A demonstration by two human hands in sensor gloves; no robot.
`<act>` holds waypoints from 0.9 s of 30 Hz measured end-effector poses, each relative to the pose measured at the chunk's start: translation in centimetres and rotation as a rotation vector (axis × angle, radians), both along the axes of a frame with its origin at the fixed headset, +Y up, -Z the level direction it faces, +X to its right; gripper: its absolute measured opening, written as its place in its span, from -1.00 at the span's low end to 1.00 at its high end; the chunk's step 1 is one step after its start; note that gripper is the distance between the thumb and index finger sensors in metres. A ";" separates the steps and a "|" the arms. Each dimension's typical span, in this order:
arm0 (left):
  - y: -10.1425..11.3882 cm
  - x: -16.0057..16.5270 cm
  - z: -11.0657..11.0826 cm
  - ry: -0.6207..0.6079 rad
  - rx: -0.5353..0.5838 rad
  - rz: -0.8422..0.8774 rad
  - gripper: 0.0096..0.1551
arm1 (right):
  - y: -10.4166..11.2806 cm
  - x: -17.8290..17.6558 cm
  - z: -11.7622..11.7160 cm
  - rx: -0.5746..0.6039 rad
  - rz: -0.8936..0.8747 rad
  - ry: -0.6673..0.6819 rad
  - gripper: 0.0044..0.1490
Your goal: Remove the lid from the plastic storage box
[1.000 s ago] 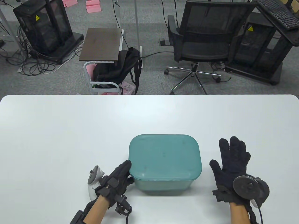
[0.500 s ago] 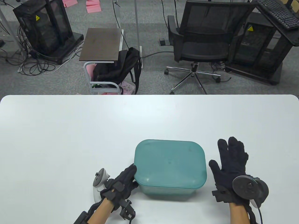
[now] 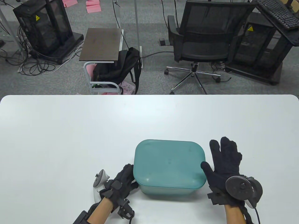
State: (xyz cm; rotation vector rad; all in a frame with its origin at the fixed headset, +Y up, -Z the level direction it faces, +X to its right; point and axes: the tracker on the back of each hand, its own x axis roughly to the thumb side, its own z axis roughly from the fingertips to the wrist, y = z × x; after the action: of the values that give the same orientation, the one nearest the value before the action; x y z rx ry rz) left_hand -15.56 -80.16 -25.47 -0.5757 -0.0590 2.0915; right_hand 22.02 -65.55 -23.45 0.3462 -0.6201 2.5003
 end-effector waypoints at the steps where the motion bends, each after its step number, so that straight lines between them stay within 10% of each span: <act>1: 0.0 0.0 0.0 -0.002 -0.002 -0.001 -0.32 | 0.4 -0.8 0.1 0.006 0.017 0.015 0.05; 17: -0.1 0.1 0.0 -0.013 -0.009 -0.009 -0.44 | 0.4 -18.1 1.7 -0.191 0.405 0.275 0.07; 27: -0.2 0.2 0.3 0.014 -0.019 -0.008 -0.44 | -2.5 -20.7 1.7 -0.241 0.609 0.253 0.13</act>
State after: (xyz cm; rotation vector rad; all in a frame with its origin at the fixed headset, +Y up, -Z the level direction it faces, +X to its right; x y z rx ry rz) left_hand -15.39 -80.32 -25.19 -0.5721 -0.0288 2.0899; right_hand 1.32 -68.00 -21.78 0.8450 -0.1079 2.9846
